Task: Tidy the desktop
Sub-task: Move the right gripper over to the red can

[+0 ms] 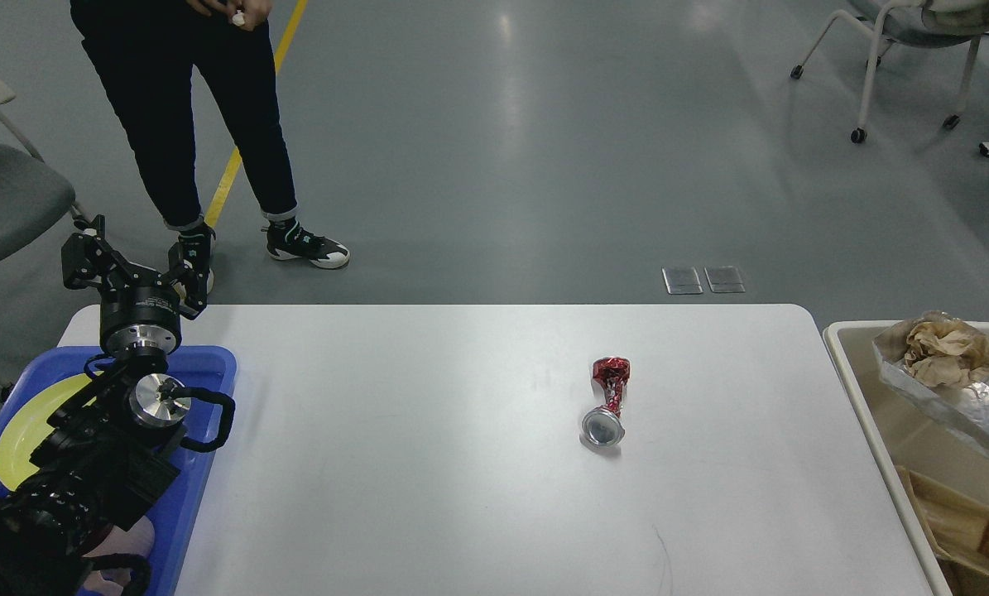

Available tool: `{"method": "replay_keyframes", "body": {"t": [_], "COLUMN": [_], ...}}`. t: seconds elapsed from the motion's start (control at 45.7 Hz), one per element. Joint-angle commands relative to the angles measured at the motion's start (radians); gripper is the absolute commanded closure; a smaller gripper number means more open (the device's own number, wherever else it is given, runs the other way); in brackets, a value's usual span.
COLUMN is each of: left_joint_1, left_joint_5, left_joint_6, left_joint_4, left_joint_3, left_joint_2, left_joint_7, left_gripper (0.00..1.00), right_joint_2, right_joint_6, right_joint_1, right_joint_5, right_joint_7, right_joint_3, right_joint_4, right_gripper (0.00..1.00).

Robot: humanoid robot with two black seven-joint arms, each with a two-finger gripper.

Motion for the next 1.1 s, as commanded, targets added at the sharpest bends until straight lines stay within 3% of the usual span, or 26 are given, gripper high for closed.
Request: {"method": "replay_keyframes", "body": {"t": [0.0,0.285,0.46,0.745,0.92,1.073], "left_joint_1": [0.0,0.0,0.0,0.0,0.0,0.0], "left_joint_5": [0.0,0.0,0.0,0.0,0.0,0.0], "left_joint_6": [0.0,0.0,0.0,0.0,0.0,0.0], "left_joint_4": [0.0,0.0,0.0,0.0,0.0,0.0], "left_joint_3": [0.0,0.0,0.0,0.0,0.0,0.0], "left_joint_2": [0.0,0.0,0.0,0.0,0.0,0.0], "left_joint_7": [0.0,0.0,0.0,0.0,0.0,0.0], "left_gripper": [0.03,0.03,0.03,0.03,0.03,0.03], "right_joint_2": [0.049,0.098,0.106,0.253,0.384,0.48], "right_joint_6": [-0.122,-0.153,-0.138,-0.13,-0.014,0.212], "right_joint_1": [-0.029,-0.049,0.083,0.44,0.617,0.764], "right_joint_5": [0.0,0.0,0.005,0.04,0.078,0.078], "right_joint_7": [-0.002,-0.002,-0.003,-0.006,-0.006,-0.006], "right_joint_3": [-0.013,-0.019,-0.036,-0.427,-0.565,-0.596], "right_joint_4": [-0.058,-0.058,0.003,0.06,0.152,0.242], "right_gripper": [0.0,0.0,0.0,0.0,0.0,0.0]}}
